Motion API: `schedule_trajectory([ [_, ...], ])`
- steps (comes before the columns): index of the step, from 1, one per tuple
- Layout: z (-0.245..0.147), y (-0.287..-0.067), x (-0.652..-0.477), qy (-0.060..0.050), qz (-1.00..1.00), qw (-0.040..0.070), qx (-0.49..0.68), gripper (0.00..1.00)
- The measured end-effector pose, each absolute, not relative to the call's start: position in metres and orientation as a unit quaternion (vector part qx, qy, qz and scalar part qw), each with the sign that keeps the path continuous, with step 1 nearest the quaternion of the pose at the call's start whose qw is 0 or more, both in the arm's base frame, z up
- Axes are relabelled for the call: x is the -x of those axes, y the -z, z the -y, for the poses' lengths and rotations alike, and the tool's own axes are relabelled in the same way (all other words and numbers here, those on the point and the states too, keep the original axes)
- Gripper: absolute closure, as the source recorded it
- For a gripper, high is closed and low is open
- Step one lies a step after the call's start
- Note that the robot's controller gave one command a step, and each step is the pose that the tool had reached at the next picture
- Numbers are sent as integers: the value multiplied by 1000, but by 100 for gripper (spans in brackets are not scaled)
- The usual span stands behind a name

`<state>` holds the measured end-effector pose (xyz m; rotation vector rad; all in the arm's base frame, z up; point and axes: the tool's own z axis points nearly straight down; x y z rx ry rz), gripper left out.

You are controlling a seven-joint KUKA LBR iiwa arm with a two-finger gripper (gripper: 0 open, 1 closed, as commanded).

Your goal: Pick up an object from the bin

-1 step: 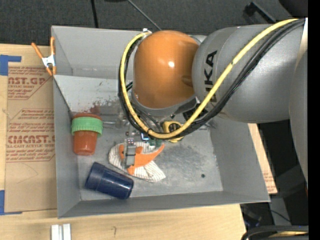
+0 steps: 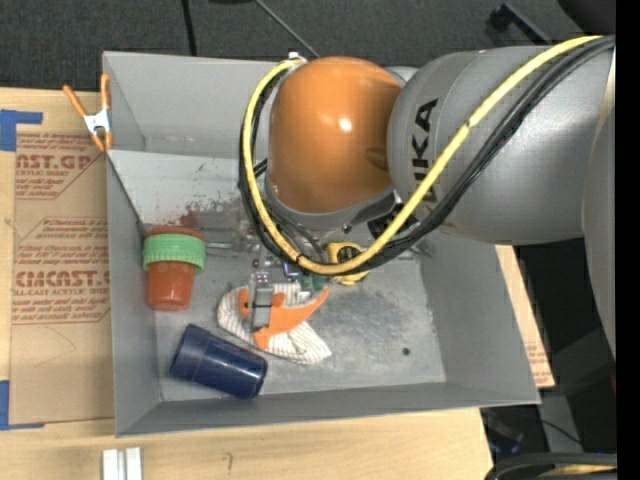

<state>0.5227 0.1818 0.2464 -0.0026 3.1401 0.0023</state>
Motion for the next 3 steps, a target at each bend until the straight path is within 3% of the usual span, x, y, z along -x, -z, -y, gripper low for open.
schedule_trajectory([
  [1,-159,-210,-516,-1,-999,4,32,0],
  [2,-136,-143,-528,-1,-999,3,32,0],
  [3,-128,-107,-528,0,-1000,-1,2,0],
])
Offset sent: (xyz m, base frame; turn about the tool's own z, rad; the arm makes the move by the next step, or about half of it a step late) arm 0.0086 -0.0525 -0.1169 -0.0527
